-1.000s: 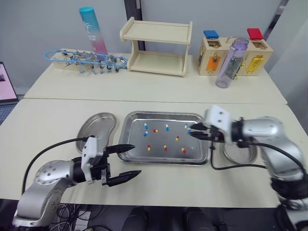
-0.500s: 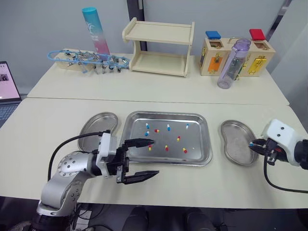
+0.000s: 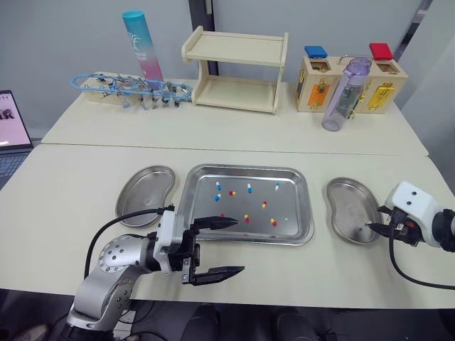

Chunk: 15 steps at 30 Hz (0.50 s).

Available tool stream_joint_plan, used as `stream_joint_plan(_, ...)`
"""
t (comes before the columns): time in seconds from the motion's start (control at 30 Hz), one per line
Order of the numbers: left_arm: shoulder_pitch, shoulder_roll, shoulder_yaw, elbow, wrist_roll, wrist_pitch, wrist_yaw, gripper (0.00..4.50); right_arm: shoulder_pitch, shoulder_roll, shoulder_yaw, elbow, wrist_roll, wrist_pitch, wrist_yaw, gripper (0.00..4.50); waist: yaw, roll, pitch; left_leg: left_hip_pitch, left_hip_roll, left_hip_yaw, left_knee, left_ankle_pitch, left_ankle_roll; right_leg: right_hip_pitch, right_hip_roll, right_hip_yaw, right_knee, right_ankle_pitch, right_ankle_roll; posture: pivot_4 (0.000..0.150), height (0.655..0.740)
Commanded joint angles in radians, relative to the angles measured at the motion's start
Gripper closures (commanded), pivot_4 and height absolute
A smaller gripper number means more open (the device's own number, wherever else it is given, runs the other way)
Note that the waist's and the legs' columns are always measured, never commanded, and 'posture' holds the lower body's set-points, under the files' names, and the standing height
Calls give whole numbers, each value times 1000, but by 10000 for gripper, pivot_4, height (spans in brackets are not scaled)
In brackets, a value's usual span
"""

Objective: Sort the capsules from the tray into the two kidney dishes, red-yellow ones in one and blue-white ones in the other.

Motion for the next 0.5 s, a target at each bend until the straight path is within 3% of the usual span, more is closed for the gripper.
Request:
stream_joint_plan(0.03,26,3,25,-9,7,-24,28,0,-16,-13,-25,-4,15,-31,-16,7223,0,0,0,0,0,0,0,0,0,0,0,0,0,0,0,1500,7400)
stream_joint_plan(0.1,45,4,47,-7,17,-25,61,0,-10,-15,-50,-1,27,-49,-6,1179,0,0,0,0,0,0,0,0,0,0,0,0,0,0,0,1500,7400)
stream_joint_plan(0.5,147,23,231,44,96,-4,288,0,316,119,-445,26,99,-457,135,1179,5,0,0,1,0,-1,0,0,0,2,0,0,-1,0,0,1500,7400)
